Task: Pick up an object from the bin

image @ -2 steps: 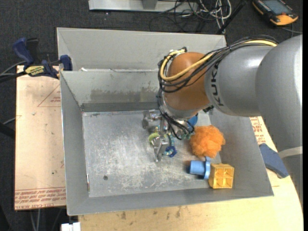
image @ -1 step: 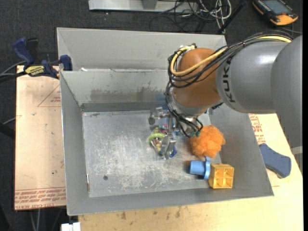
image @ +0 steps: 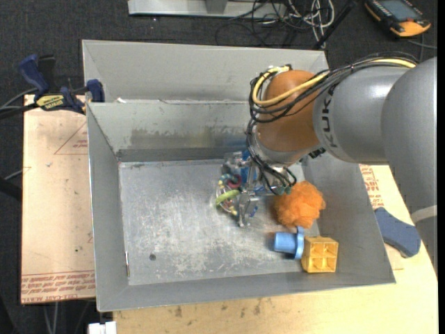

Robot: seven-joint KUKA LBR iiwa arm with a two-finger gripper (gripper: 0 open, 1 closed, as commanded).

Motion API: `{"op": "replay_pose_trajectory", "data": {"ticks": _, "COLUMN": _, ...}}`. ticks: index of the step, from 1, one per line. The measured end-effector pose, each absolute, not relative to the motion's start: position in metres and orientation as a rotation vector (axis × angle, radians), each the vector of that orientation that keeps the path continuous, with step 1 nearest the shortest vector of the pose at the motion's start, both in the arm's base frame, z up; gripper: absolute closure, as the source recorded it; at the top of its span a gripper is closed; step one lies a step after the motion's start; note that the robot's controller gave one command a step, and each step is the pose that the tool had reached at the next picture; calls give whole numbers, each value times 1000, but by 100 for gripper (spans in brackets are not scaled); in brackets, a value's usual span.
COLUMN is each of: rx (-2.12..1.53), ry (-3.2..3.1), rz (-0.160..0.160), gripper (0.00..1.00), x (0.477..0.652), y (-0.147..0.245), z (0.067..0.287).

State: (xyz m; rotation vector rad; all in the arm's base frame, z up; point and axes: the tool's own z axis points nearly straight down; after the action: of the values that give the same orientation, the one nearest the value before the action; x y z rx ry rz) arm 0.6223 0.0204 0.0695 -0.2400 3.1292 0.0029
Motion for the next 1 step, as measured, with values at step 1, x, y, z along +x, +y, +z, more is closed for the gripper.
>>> {"op": "replay_pose_trajectory", "data": {"ticks": 1, "rx": -343, "ry": 3118, "rz": 5, "gripper": 100, "x": 615, "y": 16, "z": 72}}
